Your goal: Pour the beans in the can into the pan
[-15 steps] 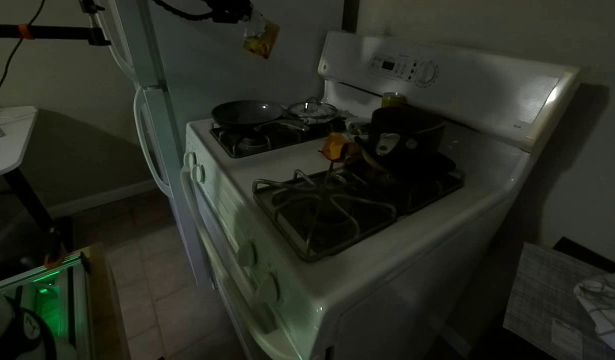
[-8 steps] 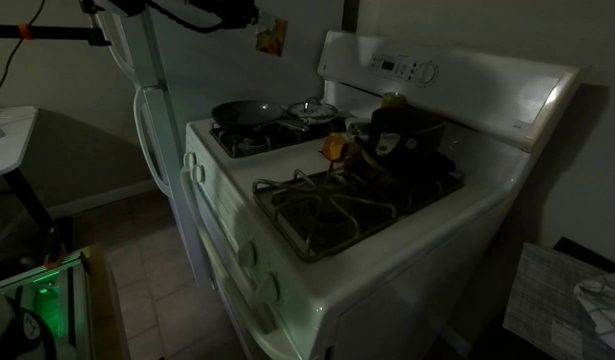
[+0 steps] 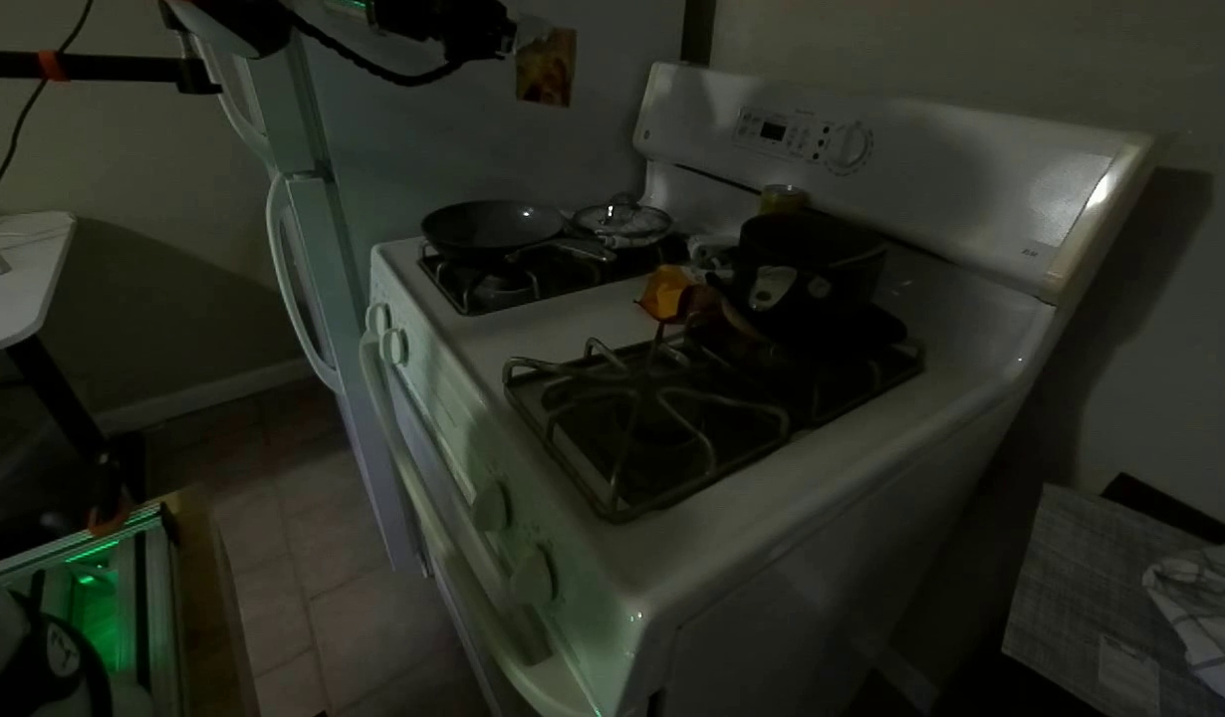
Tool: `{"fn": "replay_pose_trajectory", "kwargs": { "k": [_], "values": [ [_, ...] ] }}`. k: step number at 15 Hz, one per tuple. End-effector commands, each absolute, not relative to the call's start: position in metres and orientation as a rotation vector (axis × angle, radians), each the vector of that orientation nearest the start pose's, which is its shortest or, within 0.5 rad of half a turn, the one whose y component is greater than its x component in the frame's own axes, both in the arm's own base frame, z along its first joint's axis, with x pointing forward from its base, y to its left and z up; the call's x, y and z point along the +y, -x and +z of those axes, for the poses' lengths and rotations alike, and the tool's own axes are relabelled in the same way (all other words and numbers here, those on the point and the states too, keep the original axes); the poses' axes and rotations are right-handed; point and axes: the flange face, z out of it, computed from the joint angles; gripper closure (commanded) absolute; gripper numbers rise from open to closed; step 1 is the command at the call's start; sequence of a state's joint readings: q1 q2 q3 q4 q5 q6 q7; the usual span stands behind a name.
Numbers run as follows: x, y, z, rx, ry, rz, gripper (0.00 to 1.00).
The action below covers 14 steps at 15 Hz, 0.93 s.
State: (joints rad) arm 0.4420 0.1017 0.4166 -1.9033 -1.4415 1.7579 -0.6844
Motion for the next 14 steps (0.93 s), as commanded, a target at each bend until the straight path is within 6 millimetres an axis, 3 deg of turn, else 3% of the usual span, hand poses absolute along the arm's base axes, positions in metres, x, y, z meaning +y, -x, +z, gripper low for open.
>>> {"fn": "replay_pose_trajectory", "kwargs": {
  "k": [1, 4, 9, 10, 13, 14],
  "values": [
    [0.384, -0.452, 0.483, 1.557, -0.838, -0.155, 0.97],
    [0.387, -0.451, 0.482, 1.550, -0.811, -0.156, 0.97],
    [0.392, -0.452, 0.498, 1.527, -0.851, -0.128, 0.97],
    [0.384, -0.459, 0.497, 1.556, -0.853, -0.131, 0.89],
    [0.385, -0.459, 0.502, 1.552, -0.858, -0.121, 0.89],
    [0.385, -0.459, 0.502, 1.552, -0.858, -0.121, 0.97]
  ]
}}
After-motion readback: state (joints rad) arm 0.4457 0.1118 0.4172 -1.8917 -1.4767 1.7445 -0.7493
